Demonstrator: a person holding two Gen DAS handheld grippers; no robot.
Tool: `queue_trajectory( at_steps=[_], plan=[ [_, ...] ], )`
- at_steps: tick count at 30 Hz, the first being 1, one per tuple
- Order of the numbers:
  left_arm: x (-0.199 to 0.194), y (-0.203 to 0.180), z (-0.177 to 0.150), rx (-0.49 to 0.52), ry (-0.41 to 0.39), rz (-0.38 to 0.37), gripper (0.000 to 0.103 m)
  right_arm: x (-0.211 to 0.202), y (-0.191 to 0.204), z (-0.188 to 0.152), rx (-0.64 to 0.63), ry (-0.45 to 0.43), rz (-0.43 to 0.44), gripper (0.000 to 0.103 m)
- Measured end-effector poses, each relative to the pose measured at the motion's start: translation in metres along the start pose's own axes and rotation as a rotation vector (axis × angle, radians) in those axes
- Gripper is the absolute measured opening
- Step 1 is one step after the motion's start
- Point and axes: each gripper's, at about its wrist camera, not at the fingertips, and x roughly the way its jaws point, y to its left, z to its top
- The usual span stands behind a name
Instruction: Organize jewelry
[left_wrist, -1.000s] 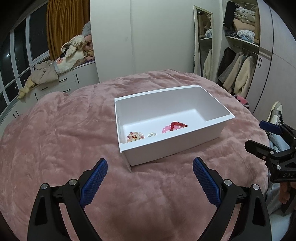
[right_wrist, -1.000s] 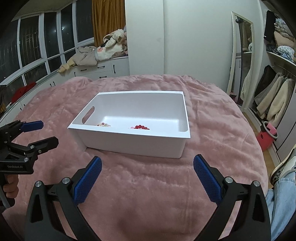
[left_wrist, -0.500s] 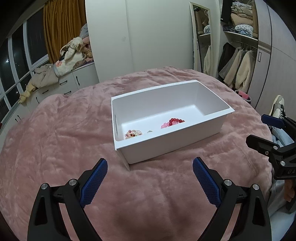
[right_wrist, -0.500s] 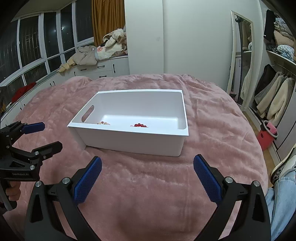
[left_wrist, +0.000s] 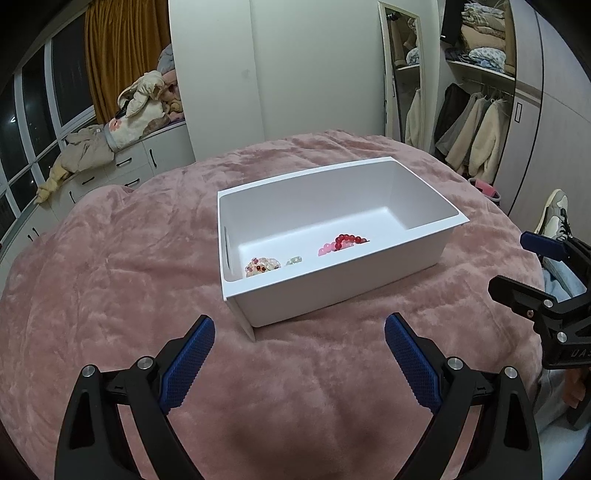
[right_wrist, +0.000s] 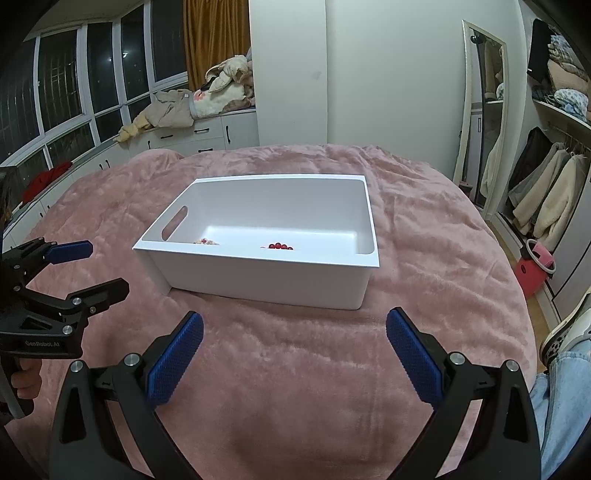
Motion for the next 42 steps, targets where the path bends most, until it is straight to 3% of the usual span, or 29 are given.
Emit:
queue_trajectory(
  at_steps=[42],
  plan=[
    [0.0002,-0.009,-0.0001,0.023,-0.004,-0.007,0.095,0.0064,-0.002,-0.0021,0.028,0.021,0.003,0.098]
  ],
)
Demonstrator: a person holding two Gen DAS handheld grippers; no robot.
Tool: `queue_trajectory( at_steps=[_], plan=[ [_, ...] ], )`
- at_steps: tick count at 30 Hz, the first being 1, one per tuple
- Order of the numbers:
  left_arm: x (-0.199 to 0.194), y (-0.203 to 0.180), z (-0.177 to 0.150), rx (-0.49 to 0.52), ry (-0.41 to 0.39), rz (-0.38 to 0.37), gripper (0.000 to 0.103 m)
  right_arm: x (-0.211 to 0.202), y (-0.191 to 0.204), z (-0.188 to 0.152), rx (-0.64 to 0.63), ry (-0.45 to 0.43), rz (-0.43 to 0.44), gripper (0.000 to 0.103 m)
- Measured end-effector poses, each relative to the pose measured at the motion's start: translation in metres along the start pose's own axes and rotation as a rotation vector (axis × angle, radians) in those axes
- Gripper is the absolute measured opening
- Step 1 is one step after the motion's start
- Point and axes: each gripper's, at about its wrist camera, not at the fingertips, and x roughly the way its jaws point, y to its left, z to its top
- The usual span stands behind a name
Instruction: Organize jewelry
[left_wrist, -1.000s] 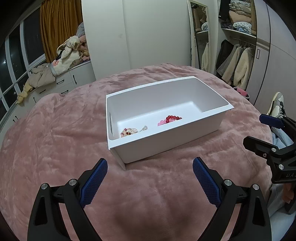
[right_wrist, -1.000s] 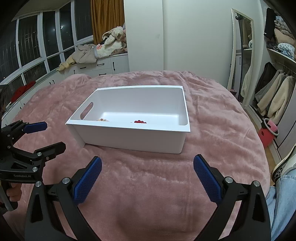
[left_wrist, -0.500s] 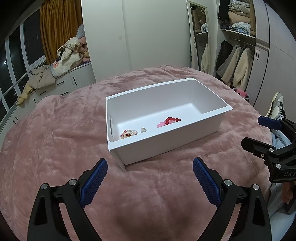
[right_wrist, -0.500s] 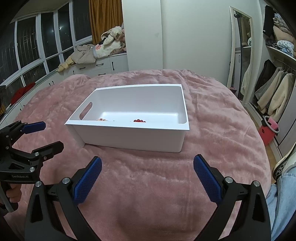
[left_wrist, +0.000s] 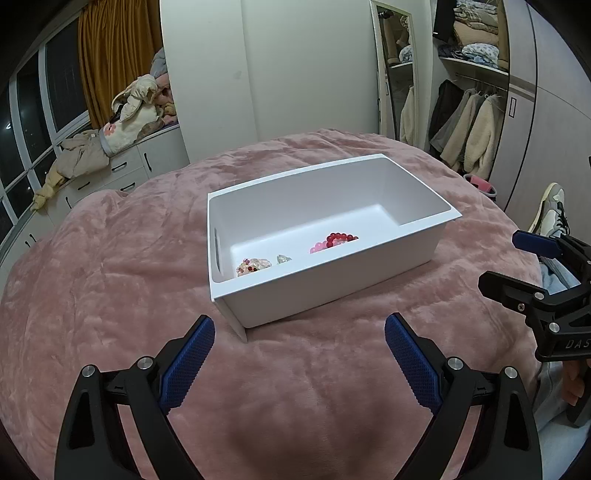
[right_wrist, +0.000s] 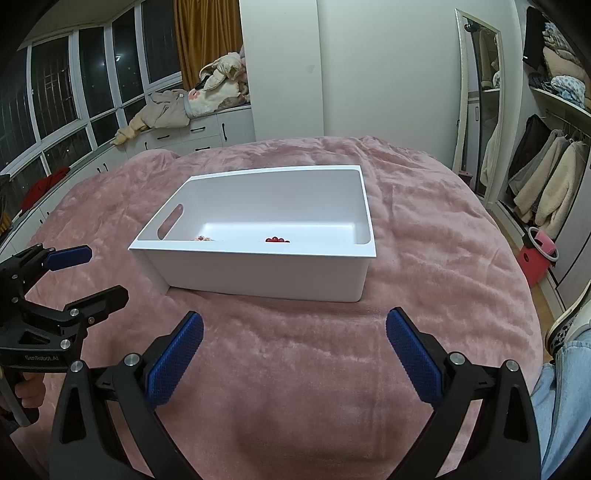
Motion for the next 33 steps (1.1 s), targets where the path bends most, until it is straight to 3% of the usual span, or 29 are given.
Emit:
queue_trajectory(
  at_steps=[33],
  plan=[
    [0.0014,-0.0019,-0.0044,-0.018,0.016,-0.01,0.095,0.0026,-0.0019,0.0024,0.012,-0.002,0.005,0.098]
  ],
)
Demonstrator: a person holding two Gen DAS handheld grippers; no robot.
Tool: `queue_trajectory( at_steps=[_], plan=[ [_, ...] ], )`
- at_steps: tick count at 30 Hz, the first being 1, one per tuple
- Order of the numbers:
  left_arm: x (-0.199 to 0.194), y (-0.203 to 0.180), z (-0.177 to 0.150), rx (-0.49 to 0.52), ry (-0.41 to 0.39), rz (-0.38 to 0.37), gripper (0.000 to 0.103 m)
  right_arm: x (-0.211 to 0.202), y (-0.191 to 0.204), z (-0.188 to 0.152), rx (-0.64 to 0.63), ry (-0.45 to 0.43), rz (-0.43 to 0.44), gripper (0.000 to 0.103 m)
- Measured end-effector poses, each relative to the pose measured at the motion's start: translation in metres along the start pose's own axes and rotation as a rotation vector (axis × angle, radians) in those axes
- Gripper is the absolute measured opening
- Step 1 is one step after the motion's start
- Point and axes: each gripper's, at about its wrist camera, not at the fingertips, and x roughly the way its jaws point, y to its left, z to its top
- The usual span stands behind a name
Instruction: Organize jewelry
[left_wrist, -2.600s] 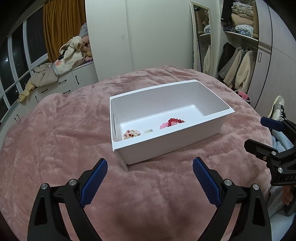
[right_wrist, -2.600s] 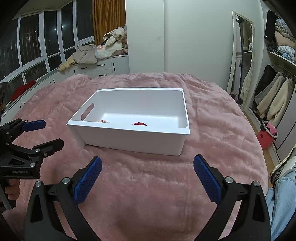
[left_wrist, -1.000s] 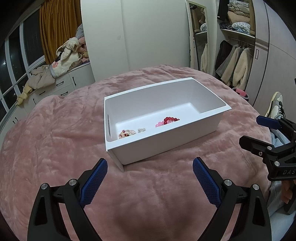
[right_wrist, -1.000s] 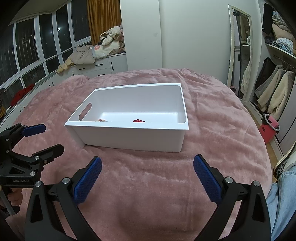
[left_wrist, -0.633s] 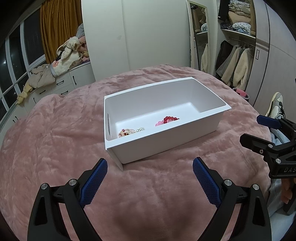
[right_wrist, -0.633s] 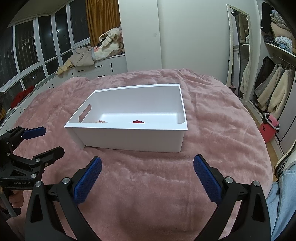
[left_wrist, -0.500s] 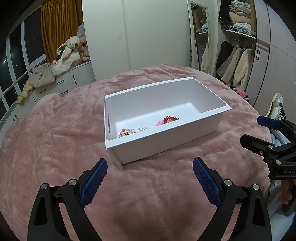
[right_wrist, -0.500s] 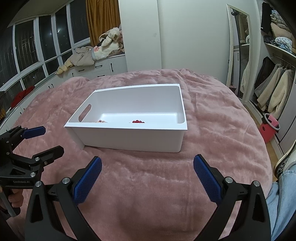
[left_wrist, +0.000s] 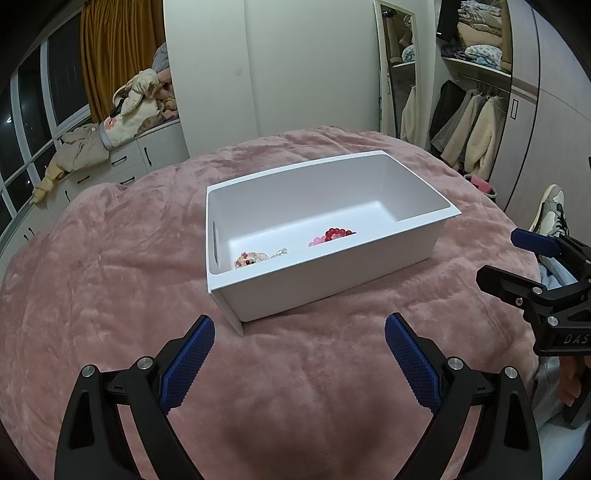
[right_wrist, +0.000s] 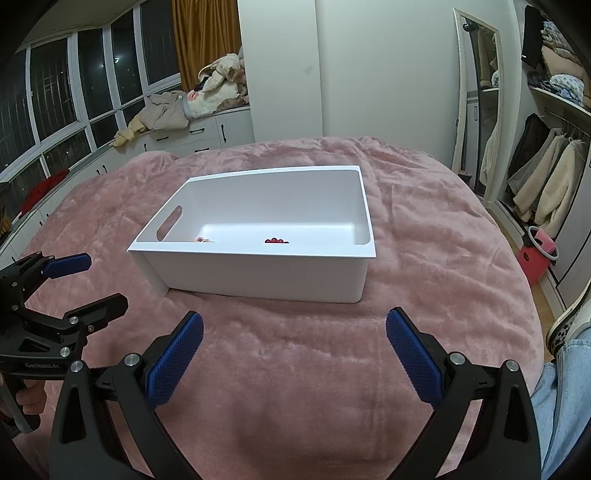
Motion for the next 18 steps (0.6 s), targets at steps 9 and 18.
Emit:
queue_trajectory(
  at_steps=[9,18],
  plan=[
    [0.0009,0.0007,-0.0019,-0.001,0.005,-0.004,0.095,-0.0012,-0.0005,-0.0026,-0.006,0.001,-0.003,0.098],
    [0.0012,0.0002,-0.0034,0.005,0.007,-0.008,0.095,-0.0001,0.0023,-0.0038,-0.015,0.006,-0.001,0.098]
  ],
)
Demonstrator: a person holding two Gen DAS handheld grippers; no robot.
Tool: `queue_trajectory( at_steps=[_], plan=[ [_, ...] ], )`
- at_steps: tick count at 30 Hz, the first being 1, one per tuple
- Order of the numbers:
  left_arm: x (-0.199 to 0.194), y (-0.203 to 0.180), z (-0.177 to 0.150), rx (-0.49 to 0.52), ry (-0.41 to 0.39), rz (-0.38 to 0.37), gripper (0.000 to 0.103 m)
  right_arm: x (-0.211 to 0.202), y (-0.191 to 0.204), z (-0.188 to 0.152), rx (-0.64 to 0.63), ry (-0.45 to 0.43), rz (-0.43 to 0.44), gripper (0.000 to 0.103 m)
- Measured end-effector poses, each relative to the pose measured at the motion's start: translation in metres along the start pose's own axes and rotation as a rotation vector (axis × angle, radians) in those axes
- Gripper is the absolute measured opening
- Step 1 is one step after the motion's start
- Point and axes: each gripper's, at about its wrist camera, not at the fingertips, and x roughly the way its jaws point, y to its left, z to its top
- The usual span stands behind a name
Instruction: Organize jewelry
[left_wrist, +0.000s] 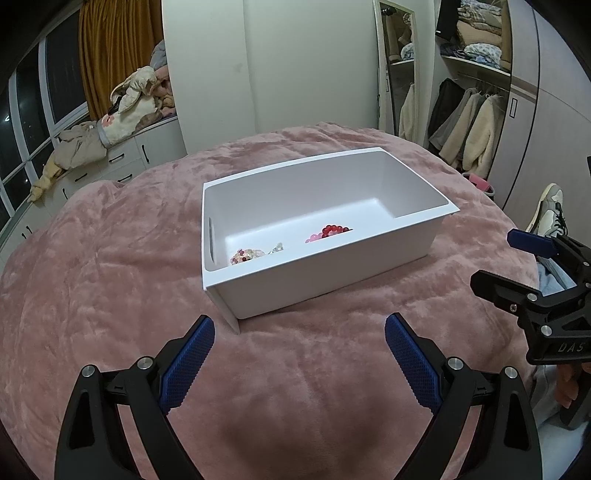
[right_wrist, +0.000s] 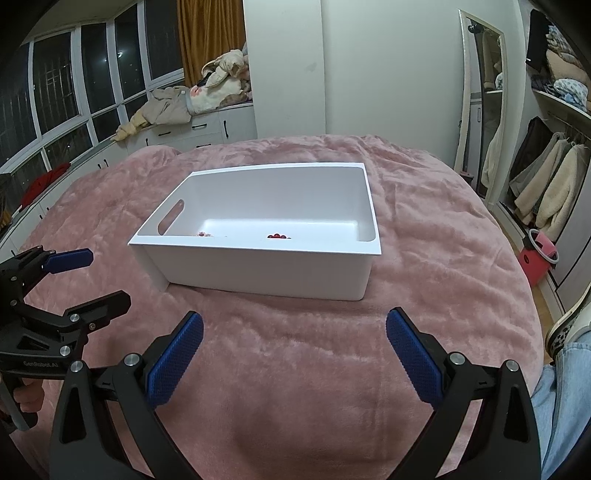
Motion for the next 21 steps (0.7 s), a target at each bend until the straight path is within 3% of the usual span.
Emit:
queue_trajectory(
  at_steps=[21],
  plan=[
    [0.0017,-0.0035,0.0041,0.012,0.006,0.0,0.095,0.001,0.0013,-0.0042,0.009,-0.001,-0.002,0.098]
  ],
)
